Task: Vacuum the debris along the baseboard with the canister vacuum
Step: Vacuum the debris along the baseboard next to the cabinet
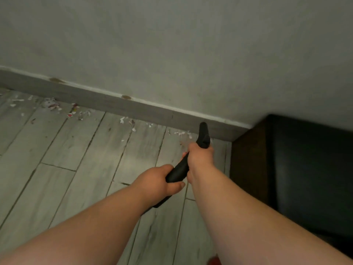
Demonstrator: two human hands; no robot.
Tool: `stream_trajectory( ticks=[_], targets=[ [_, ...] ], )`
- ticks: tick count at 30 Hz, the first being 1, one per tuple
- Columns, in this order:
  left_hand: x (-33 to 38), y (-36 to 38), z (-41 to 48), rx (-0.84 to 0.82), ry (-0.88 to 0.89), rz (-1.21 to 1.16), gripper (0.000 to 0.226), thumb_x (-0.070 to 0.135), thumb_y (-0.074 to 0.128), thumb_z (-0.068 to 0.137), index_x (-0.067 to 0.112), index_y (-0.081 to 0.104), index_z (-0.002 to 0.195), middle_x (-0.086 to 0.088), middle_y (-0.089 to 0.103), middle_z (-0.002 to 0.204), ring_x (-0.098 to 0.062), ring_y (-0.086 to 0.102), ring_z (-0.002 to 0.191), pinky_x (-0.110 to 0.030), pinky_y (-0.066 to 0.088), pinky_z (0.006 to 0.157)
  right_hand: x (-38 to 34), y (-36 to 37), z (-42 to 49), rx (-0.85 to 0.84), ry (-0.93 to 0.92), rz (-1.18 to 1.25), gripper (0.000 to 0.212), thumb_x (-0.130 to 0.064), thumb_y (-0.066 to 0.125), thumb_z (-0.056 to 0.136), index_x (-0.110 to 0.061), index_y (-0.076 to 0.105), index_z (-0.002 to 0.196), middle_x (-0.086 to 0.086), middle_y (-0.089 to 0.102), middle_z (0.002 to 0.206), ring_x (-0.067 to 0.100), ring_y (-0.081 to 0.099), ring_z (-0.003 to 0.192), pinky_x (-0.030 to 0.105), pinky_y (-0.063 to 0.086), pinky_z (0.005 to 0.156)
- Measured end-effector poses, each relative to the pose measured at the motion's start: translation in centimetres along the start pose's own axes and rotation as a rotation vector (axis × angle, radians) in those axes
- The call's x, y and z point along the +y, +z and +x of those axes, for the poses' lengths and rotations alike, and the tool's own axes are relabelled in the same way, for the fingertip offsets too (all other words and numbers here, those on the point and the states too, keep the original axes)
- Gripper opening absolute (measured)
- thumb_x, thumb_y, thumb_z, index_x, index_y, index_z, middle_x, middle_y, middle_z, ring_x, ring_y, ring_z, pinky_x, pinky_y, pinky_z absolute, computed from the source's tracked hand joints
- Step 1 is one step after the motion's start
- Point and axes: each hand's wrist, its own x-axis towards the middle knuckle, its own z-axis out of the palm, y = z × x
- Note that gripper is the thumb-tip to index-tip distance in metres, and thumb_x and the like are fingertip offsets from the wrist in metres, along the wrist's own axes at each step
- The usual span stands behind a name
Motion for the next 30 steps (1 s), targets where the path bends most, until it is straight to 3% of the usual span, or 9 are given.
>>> stream_trajectory(
  ticks=[4, 11, 19, 24, 30],
  targets=[
    [1.0, 5.2, 1.5, -0.061, 0.002, 0.013, 0.027, 0.046, 0.065, 0.083, 0.023, 0.057, 0.095, 0.004, 0.063, 0.083, -0.009, 0.059, 0.074, -0.021, 0.044, 0.061, 1.0, -5.1, 2.5, 0.055, 0.043, -0.001, 0.057, -0.012, 0.054, 0.092, -0.027, 0.032, 0.142, 0.005, 0.059, 0.075, 0.017, 0.056, 0.061, 0.033, 0.051, 0.061],
    [2.7, 10.5, 5.4, -0.114, -0.010, -0.054, 0.028, 0.044, 0.065, 0.084, 0.020, 0.058, 0.098, 0.001, 0.063, 0.087, -0.011, 0.058, 0.076, -0.021, 0.043, 0.061, 1.2, -9.3, 7.3, 0.090, 0.038, -0.049, 0.052, -0.014, 0.055, 0.092, -0.024, 0.032, 0.138, 0.005, 0.056, 0.081, 0.017, 0.056, 0.066, 0.031, 0.048, 0.057],
    [2.5, 11.5, 9.5, -0.106, 0.034, 0.032, 0.026, 0.044, 0.063, 0.086, 0.021, 0.053, 0.096, -0.001, 0.060, 0.092, -0.017, 0.058, 0.085, -0.025, 0.043, 0.068, 1.7, -9.1, 11.8, 0.107, 0.034, -0.102, 0.051, -0.019, 0.048, 0.097, -0.027, 0.028, 0.143, 0.007, 0.054, 0.083, 0.021, 0.056, 0.074, 0.038, 0.053, 0.073],
    [0.2, 11.0, 9.2, -0.038, 0.045, 0.007, 0.031, 0.045, 0.063, 0.086, 0.019, 0.056, 0.101, -0.001, 0.061, 0.092, -0.017, 0.059, 0.085, -0.026, 0.046, 0.070, 2.7, -7.0, 12.5, 0.065, 0.000, -0.146, 0.052, -0.018, 0.044, 0.097, -0.026, 0.024, 0.145, 0.008, 0.054, 0.084, 0.019, 0.056, 0.071, 0.034, 0.052, 0.064],
    [-1.0, 11.2, 9.3, -0.017, 0.069, -0.060, 0.023, 0.046, 0.068, 0.081, 0.028, 0.054, 0.084, 0.001, 0.064, 0.089, -0.015, 0.062, 0.084, -0.025, 0.047, 0.068, 3.8, -6.2, 13.3, 0.096, -0.023, -0.134, 0.051, -0.019, 0.045, 0.095, -0.022, 0.025, 0.142, 0.010, 0.054, 0.089, 0.025, 0.058, 0.081, 0.039, 0.053, 0.072]
  ],
)
